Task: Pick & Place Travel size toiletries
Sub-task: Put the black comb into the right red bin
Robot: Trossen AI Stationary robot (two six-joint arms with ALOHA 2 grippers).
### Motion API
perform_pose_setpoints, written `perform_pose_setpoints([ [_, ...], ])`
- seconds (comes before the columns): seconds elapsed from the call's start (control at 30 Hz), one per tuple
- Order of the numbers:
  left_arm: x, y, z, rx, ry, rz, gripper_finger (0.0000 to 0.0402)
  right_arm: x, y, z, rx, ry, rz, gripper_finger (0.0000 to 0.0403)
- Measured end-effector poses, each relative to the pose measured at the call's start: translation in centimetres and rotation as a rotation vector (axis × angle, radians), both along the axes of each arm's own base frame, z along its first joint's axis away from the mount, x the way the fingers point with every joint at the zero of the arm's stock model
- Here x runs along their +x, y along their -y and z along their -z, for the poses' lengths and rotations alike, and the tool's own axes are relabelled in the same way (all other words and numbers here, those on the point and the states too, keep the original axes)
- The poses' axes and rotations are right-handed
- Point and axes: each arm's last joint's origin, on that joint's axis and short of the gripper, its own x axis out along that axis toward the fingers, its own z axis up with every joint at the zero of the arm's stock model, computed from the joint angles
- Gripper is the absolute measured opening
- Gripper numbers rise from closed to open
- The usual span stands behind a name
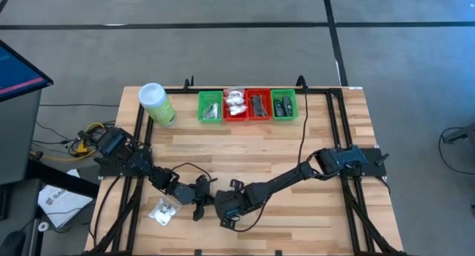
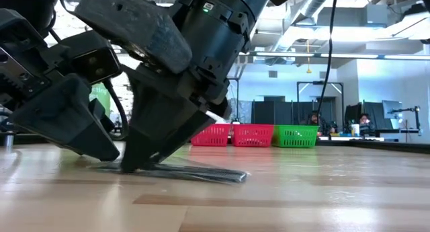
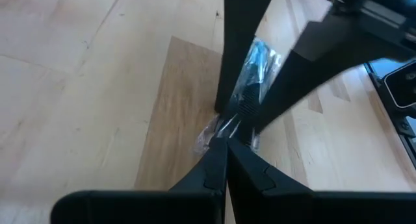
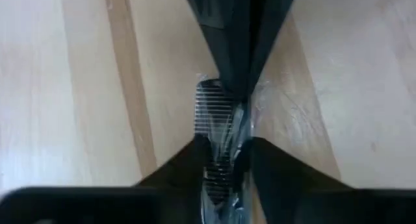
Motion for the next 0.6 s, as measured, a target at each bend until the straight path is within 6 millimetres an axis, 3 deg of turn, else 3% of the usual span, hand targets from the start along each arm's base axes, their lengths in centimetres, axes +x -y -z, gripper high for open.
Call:
perform_pose_setpoints([
  [0.1, 0.0, 0.0, 0.0, -0.001, 0.002, 0.000, 0.0001, -0.1, 0.4, 0.0, 0.009, -0.030, 0.018, 0.0038],
  [0.17, 0.0, 0.0, 0.0, -0.001, 0.002, 0.000, 0.0001, -0.1, 0.5, -0.1, 0.003, -0.033, 0.016, 0.0014],
  [0.47, 0.0, 0.0, 0.0, 0.010, 0.007, 0.008, 0.0001, 0.4, 0.6, -0.8, -0.034, -0.048, -0.039, 0.0000],
  [0.6, 0.2, -0.2, -0.3, 0.012, 0.018, 0.001, 0.0001, 0.6, 0.5, -2.5, -0.098, -0.100, -0.088, 0.0001],
])
